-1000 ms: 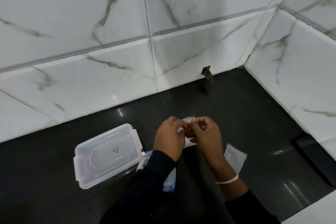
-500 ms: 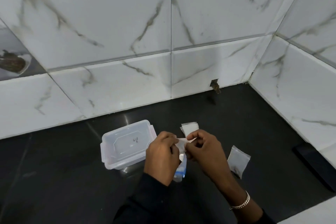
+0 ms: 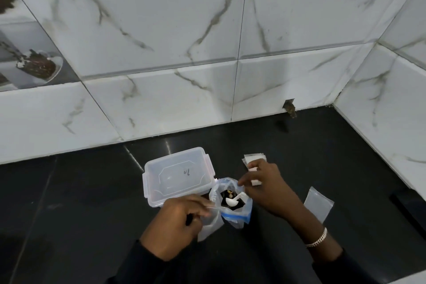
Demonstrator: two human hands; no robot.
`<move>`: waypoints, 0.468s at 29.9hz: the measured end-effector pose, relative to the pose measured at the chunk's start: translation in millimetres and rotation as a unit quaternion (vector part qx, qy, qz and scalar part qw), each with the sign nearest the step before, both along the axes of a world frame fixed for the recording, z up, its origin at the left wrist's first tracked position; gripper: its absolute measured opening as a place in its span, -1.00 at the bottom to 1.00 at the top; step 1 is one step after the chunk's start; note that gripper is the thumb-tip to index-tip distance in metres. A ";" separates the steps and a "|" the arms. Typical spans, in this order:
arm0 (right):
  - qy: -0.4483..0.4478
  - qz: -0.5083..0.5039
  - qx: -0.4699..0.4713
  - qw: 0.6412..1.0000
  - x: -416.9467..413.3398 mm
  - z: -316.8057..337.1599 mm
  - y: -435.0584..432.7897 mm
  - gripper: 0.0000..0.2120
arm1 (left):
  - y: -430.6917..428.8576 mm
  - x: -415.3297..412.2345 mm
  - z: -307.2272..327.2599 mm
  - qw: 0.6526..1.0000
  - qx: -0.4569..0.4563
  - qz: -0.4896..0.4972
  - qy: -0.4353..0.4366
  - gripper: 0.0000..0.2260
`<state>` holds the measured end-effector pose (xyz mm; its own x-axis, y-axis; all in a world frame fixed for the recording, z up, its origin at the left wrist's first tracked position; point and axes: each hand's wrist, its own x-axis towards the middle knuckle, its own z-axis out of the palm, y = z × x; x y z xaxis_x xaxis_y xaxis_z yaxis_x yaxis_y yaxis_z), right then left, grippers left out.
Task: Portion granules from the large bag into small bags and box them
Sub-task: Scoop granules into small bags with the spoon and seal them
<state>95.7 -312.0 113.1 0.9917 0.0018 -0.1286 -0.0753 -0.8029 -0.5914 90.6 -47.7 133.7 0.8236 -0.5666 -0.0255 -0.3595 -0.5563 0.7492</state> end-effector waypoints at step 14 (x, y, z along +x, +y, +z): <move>0.054 0.198 -0.287 0.936 29.5 -36.6 24.4 -0.62 | -58.2 30.7 -92.1 0.949 0.276 -0.148 -0.026 -0.64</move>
<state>125.2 -287.6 76.5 0.9089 0.2670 -0.3205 0.2615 -0.9633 -0.0609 121.3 -105.9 41.6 0.6388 -0.6849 -0.3503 -0.5894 -0.7284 0.3494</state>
